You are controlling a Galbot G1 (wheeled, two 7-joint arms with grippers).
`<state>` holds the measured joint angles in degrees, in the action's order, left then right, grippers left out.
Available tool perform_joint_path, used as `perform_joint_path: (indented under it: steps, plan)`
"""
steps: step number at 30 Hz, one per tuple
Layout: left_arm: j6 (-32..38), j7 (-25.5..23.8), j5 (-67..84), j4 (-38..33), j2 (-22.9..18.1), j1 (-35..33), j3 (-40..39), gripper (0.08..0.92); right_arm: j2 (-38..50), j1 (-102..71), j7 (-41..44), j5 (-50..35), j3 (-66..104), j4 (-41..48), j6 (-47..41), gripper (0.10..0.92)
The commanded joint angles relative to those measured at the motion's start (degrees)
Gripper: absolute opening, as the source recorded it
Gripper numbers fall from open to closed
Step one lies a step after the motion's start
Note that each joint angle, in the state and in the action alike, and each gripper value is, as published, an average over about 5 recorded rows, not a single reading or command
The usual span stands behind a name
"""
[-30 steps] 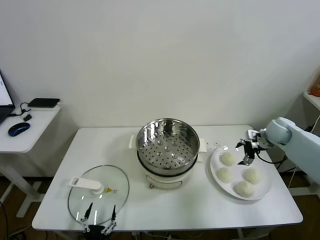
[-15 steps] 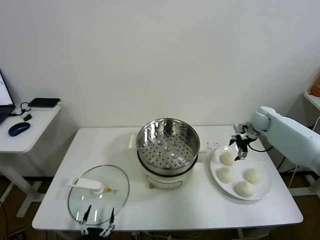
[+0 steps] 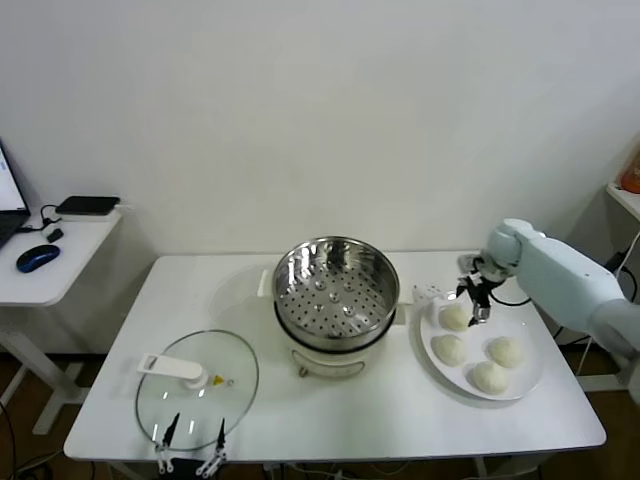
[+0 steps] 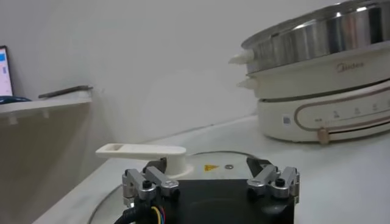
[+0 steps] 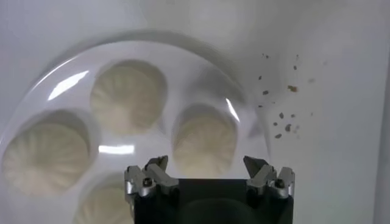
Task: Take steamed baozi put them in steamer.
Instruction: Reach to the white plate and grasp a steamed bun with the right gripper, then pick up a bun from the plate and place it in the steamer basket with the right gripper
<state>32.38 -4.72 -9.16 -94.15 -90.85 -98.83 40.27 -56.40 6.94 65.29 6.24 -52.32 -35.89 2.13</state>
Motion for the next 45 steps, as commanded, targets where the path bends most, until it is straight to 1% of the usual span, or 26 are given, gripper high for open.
perform_joint_path:
  steps: [1,6,9,11,14,17,21,26,31,34,38,42,45]
  plan:
    - [0.05,0.05,-0.34,0.00,-0.02,0.03,0.13,0.823,-2.46,-1.08,0.13,2.34,1.89,3.73,0.72,0.796]
    - [0.09,0.06,-0.44,-0.25,-0.06,-0.15,0.14,0.823,-2.83,-1.07,0.26,1.94,2.33,3.64,0.68,0.668]
    - [0.08,0.06,-0.49,-0.59,-0.09,-0.40,0.15,0.823,-2.51,-0.79,0.29,1.59,1.89,2.66,0.62,0.621]
    - [0.05,0.05,-0.49,-1.01,-0.09,-0.68,0.18,0.823,-1.43,0.10,0.47,0.02,0.42,0.55,0.32,0.614]
    - [0.06,0.05,-0.49,-1.66,-0.02,-1.15,0.30,0.823,1.90,3.98,1.19,-5.64,-5.00,-5.85,-0.51,0.611]
    - [0.18,0.07,-0.49,-2.04,0.11,-1.50,0.44,0.823,5.98,11.75,1.95,-11.96,-13.96,-13.98,-0.70,0.611]
    - [0.43,0.12,-0.58,-2.11,0.23,-1.62,0.44,0.823,9.59,24.08,2.35,-17.73,-25.27,-22.75,1.02,0.611]
    - [0.79,0.19,-0.86,-1.95,0.39,-1.68,0.18,0.823,9.72,39.09,1.13,-23.23,-34.22,-30.89,7.17,0.611]
    - [1.08,0.35,-1.58,-1.70,0.41,-1.51,0.01,0.823,6.42,46.03,-2.16,-26.98,-36.79,-36.87,15.94,0.611]
    - [1.17,0.43,-1.68,-1.78,0.32,-1.32,-0.23,0.823,2.80,47.09,-5.91,-26.64,-36.31,-37.80,22.09,0.611]
    - [1.37,0.53,-1.81,-1.66,0.20,-0.92,-0.38,0.823,-3.27,44.85,-10.49,-22.06,-33.98,-35.81,28.86,0.614]
    - [1.65,0.70,-1.80,-1.63,0.16,-0.67,-0.12,0.823,-9.05,40.10,-12.42,-17.34,-31.83,-31.32,32.29,0.624]
    - [1.92,1.00,-1.83,-1.59,0.18,-0.52,0.11,0.823,-12.69,35.23,-13.26,-13.89,-30.55,-25.84,35.46,0.627]
